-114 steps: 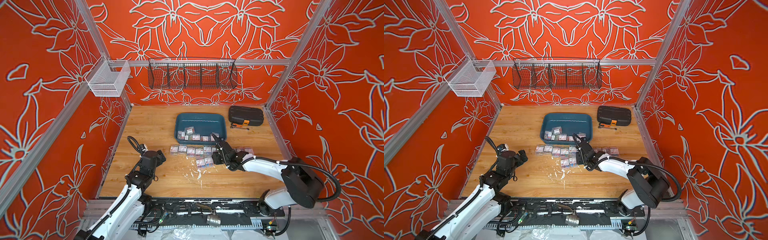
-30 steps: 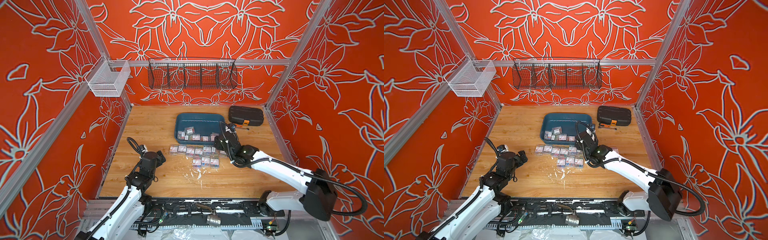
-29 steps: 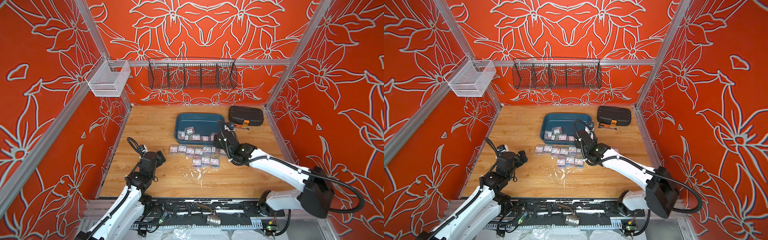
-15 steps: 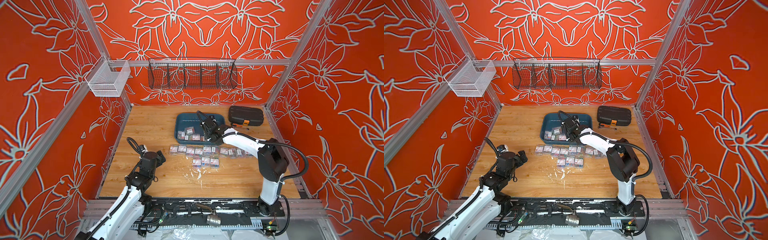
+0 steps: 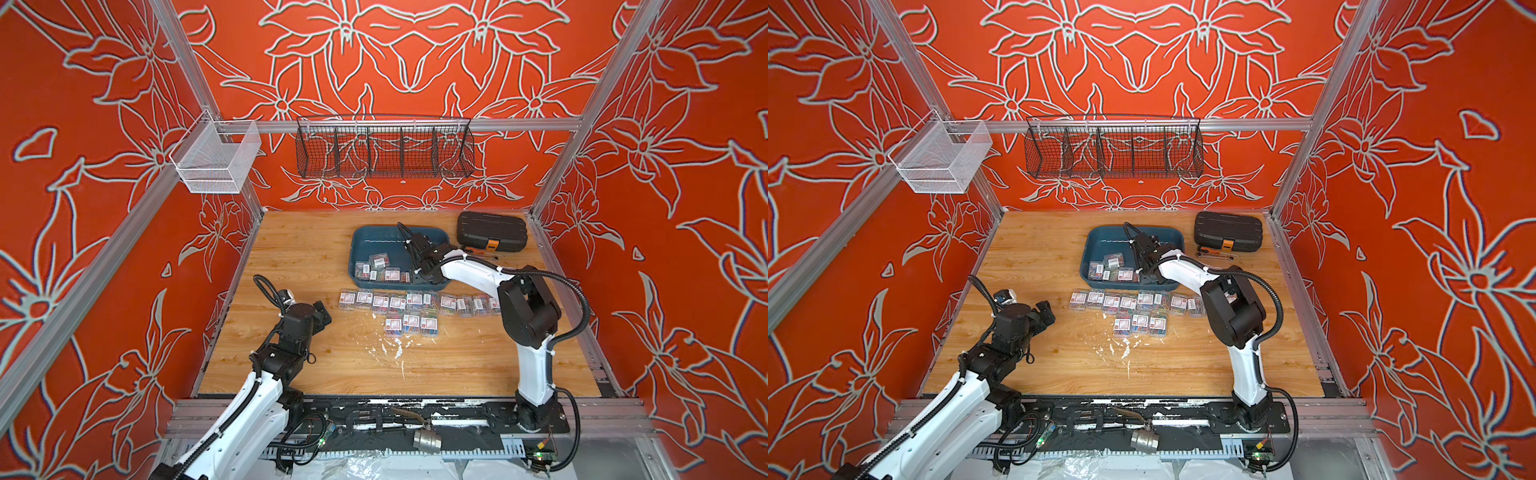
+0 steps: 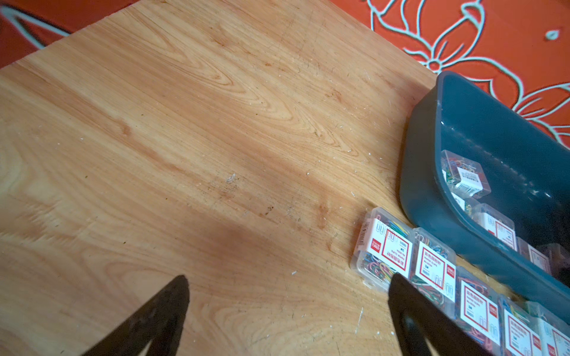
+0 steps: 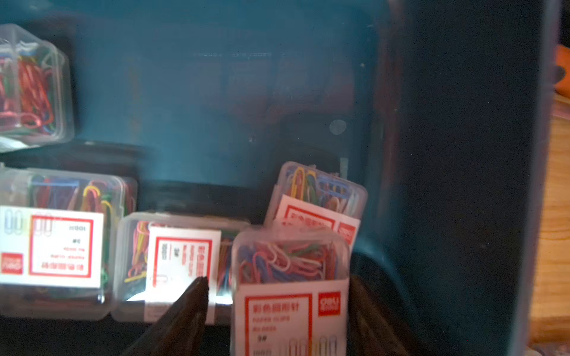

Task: Take the paper clips out of the storage box
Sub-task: Pick up the boxed paper clips from the storage box.

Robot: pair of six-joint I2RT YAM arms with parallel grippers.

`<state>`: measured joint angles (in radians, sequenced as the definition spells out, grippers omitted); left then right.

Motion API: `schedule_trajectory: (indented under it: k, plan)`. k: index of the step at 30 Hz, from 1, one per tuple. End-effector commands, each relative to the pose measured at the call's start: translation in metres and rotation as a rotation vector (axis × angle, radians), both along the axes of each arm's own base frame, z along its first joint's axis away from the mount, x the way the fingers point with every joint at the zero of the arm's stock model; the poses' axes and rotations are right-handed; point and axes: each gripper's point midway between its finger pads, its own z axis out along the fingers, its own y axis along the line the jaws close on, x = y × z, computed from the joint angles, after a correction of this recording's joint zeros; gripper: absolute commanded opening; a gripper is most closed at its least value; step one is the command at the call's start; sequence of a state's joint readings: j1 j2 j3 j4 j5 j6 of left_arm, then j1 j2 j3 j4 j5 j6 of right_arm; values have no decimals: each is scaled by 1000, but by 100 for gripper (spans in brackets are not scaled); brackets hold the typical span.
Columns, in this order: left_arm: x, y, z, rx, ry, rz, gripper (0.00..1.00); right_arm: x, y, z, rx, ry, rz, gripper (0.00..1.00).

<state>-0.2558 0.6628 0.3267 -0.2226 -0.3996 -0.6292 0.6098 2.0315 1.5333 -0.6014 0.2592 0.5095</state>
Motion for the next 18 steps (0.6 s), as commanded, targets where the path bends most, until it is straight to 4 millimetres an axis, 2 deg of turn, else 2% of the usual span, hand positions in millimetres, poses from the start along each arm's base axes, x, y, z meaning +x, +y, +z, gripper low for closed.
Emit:
schedule_trajectory:
  k: [1,6,10,14,18]
  plan:
    - [0,5,3,-4,-16,32,98,0,1,-14,6,57,-9,71]
    - [0,5,3,-5,-17,31,98,6,0,-18,-1,57,-21,66]
    - [0,5,3,-5,-20,32,98,10,1,-12,2,41,-21,59]
    - [0,5,3,-4,-19,33,98,13,1,8,16,-1,-17,53]
    - [-1,5,3,-7,-18,31,98,13,-1,40,38,-65,-10,49]
